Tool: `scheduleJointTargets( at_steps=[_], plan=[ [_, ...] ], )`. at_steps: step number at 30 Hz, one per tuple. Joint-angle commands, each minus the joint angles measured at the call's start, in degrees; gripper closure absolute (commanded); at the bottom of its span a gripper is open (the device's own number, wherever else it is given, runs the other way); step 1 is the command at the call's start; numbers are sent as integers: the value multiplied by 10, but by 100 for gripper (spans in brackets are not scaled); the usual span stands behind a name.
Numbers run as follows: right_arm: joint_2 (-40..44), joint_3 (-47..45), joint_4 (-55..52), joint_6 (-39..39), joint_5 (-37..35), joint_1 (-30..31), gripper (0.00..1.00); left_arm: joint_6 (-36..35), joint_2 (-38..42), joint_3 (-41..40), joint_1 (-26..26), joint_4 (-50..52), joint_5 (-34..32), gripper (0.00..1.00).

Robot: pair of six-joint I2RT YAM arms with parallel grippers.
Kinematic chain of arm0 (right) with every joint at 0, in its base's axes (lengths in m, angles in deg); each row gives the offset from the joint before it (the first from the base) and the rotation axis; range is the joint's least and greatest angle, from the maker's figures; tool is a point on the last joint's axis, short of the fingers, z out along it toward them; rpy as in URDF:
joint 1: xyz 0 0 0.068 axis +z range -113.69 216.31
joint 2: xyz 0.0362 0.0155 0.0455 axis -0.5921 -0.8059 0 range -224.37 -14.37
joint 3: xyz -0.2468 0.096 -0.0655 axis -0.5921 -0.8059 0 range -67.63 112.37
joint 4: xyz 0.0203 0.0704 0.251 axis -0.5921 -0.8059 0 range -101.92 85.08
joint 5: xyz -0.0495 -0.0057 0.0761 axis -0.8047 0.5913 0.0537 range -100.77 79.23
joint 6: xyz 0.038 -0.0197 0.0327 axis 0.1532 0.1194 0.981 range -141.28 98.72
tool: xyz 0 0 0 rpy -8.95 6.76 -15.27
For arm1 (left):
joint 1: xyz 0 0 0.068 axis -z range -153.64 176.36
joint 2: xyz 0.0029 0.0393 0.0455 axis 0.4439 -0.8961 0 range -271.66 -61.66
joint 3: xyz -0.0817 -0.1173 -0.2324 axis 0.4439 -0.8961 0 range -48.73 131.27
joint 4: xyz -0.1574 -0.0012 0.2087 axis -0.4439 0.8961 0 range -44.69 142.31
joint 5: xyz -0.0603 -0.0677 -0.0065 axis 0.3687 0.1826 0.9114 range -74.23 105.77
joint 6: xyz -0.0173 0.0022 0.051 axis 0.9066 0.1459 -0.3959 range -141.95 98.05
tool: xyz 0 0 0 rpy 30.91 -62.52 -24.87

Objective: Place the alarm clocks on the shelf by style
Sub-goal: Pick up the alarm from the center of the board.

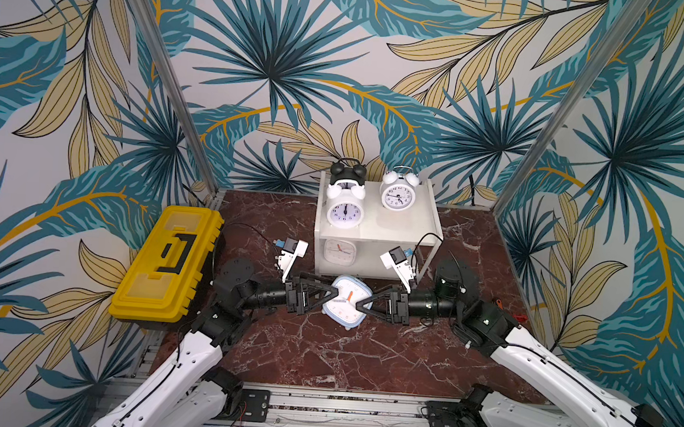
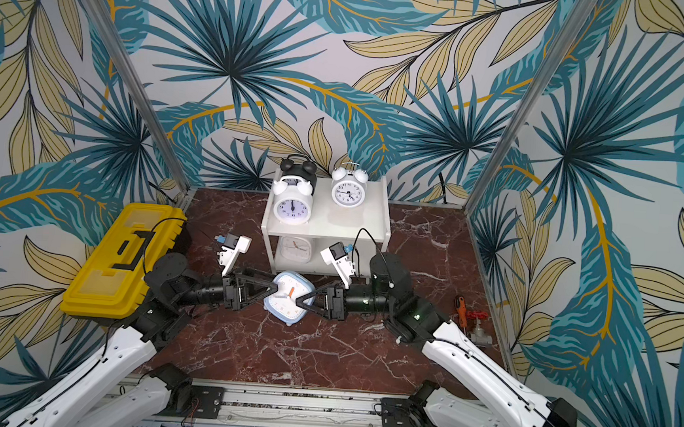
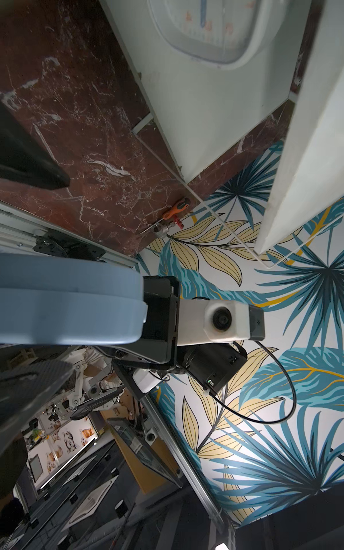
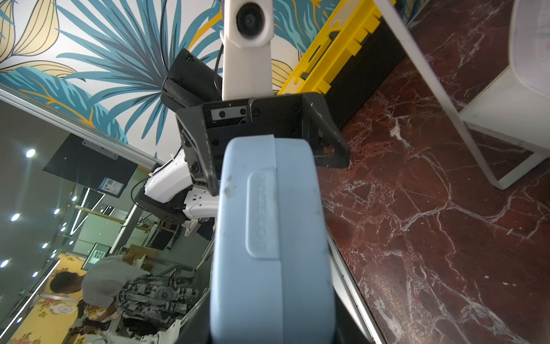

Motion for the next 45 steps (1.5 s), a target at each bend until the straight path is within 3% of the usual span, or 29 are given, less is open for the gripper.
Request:
scheduleJointTargets(
  at_steps=[1,8,20,22,25,27,33,39,42,45],
  plan=[
    [-5,27,21,8,55,-3,87,41,8,-26,0,-73,7,7],
    [2,48,17,13,59,-4,86,81,10,-33,2,-118,33,13],
    [-4,43,35,33,33,-5,84,136,10,-50,3,-232,14,54],
    [-4,43,46,38,27,-5,83,145,3,-57,3,-245,13,52],
    [-5,43,46,31,13,-4,83,145,-6,-63,4,-243,17,32],
    [-7,43,44,27,10,-5,82,142,-11,-64,4,-234,21,31],
    [-11,27,44,18,-7,-5,80,149,-15,-67,3,-263,18,62],
    [-2,33,44,29,-70,-4,67,165,-17,-90,3,-277,-51,72],
    [6,26,68,50,-103,-2,47,203,-25,-121,4,-349,-79,75],
    [26,5,83,66,-178,7,24,227,-25,-142,4,-383,-111,75]
  ],
)
